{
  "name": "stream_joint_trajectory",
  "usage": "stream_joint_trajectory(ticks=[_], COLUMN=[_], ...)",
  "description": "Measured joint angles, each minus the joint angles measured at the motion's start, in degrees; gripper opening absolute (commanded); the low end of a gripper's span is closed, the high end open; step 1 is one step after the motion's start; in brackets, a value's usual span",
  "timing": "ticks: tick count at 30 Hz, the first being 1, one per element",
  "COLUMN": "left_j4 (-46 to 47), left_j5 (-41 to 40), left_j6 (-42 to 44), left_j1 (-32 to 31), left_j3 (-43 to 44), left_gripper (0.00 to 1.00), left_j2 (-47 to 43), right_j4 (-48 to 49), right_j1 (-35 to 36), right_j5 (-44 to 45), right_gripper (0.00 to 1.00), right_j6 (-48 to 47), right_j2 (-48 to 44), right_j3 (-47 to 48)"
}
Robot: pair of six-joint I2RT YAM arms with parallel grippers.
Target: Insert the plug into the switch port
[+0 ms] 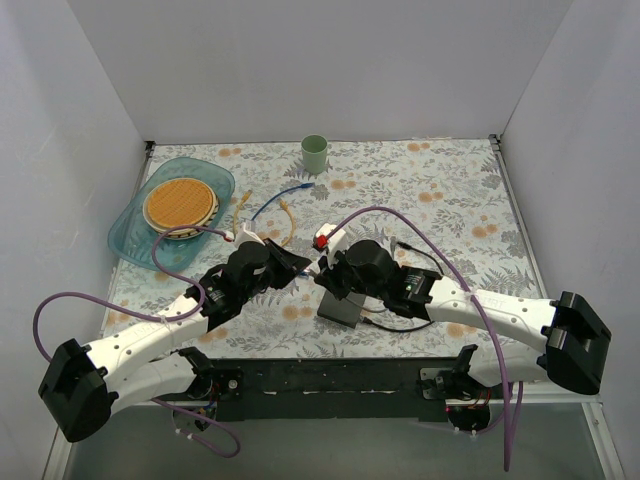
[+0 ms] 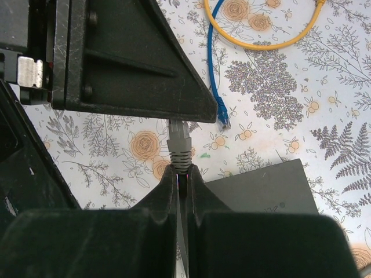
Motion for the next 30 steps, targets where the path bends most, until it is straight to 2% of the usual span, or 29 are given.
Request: stream_joint_trajectory(ticks=[3,4,5,6,7,8,12,20,27,30], left_j4=[0.0,0.0,0.1,0.1,0.2,0.3,0.0,-3.9,-3.8,-2.4], left_j5=[0.0,0.0,0.0,0.0,0.0,0.0,-0.5,-2.6,-2.7,-1.6], left_j6=[0.0,0.0,0.0,0.1,0.3,0.7,1.8,5.3,11.2,13.7], left_j1=[0.0,0.0,0.0,0.0,0.0,0.0,0.0,2.3,3.9,4.1], left_j3=[0.0,0.0,0.0,0.0,0.0,0.0,0.0,1.5,1.9,3.1], left_gripper=[0.00,0.06,0.32,0.49,0.59,0.77,0.98,0.98,0.98,0.98], left_j2=[0.0,0.0,0.0,0.0,0.0,0.0,-0.1,-0.4,1.5,5.4], right_j4=[0.0,0.0,0.0,0.0,0.0,0.0,-0.4,-4.6,-8.3,-10.4], right_j1=[0.0,0.0,0.1,0.2,0.2,0.3,0.3,-2.8,-17.1,-20.2], right_j5=[0.4,0.5,0.7,0.9,1.1,1.4,4.0,8.7,7.6,7.2], right_gripper=[0.01,0.01,0.01,0.01,0.01,0.01,0.01,0.01,0.01,0.01], right_j6=[0.0,0.0,0.0,0.0,0.0,0.0,0.3,3.0,9.5,11.3], right_j2=[0.0,0.0,0.0,0.0,0.0,0.0,0.0,-0.4,-6.3,-6.7], right_j3=[0.0,0.0,0.0,0.0,0.0,0.0,0.0,-1.1,-10.3,-12.0])
